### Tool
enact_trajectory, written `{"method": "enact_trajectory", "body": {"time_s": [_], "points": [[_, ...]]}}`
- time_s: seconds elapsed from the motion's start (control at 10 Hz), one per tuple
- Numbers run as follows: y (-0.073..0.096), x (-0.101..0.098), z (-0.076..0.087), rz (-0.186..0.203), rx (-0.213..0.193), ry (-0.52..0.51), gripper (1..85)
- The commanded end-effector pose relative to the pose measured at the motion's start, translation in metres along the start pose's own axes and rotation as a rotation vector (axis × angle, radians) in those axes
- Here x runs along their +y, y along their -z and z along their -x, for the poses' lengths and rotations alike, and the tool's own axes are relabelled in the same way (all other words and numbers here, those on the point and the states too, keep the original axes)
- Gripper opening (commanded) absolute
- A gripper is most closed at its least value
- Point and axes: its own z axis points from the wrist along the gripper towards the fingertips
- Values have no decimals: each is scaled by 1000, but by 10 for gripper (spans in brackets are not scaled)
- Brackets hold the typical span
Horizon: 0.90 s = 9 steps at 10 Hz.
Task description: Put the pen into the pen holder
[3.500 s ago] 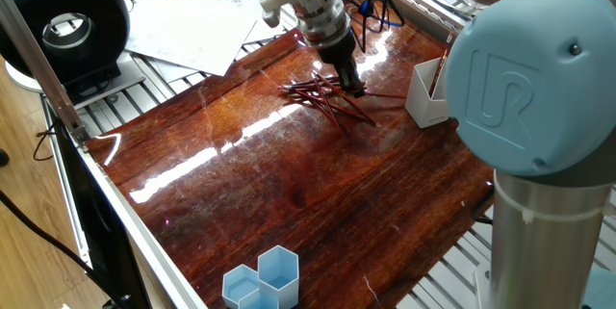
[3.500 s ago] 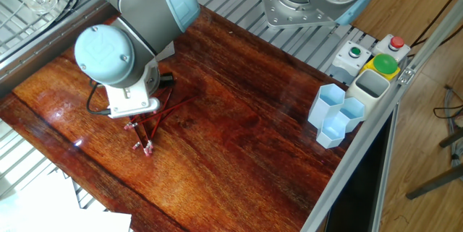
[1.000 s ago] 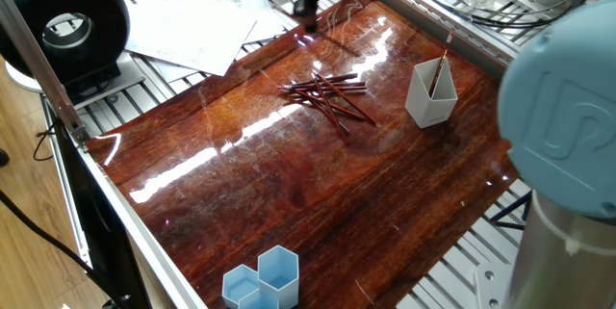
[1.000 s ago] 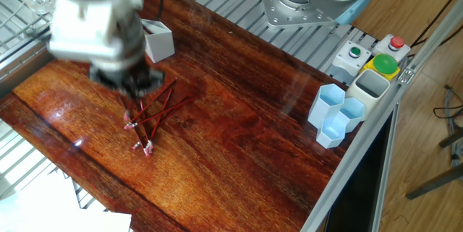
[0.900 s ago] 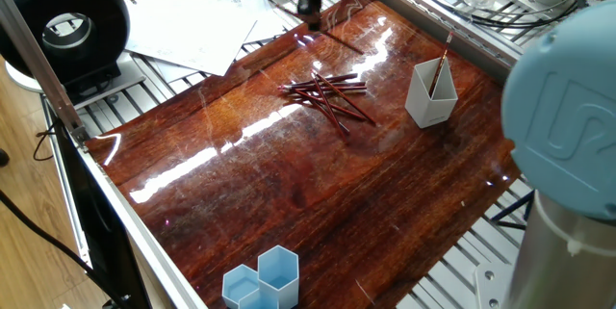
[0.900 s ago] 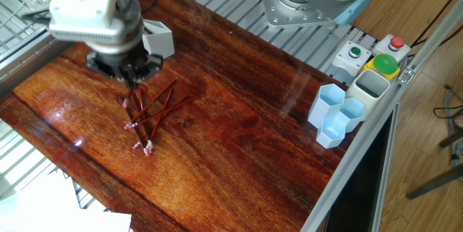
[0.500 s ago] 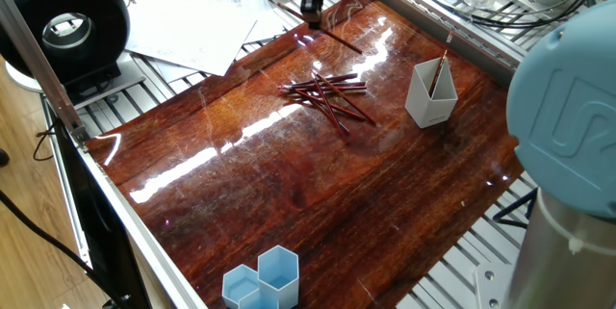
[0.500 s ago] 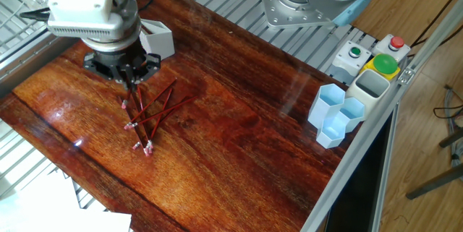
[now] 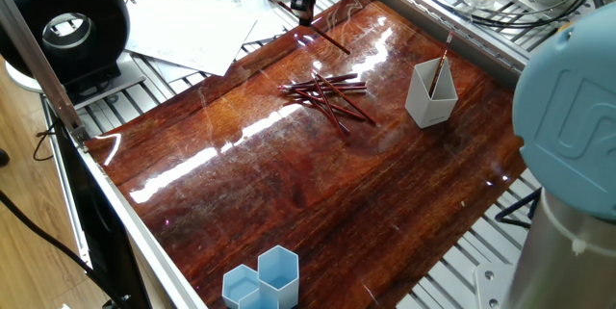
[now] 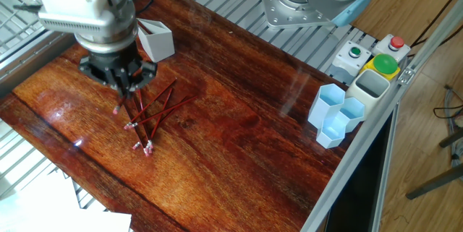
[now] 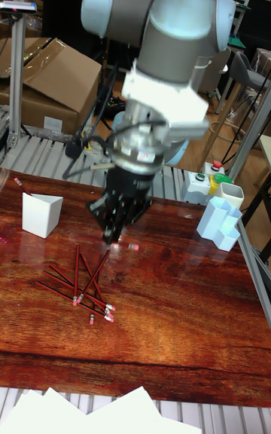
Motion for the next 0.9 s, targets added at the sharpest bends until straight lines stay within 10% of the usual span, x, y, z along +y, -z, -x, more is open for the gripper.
{"method": "enact_trajectory", "body": {"time_s": [0.0,0.3,0.8], "points": [[61,20,-36,97,-8,37,10],[94,-18,-88,124,-35,193,10],[86,-23,-95,120,-20,87,10]]}}
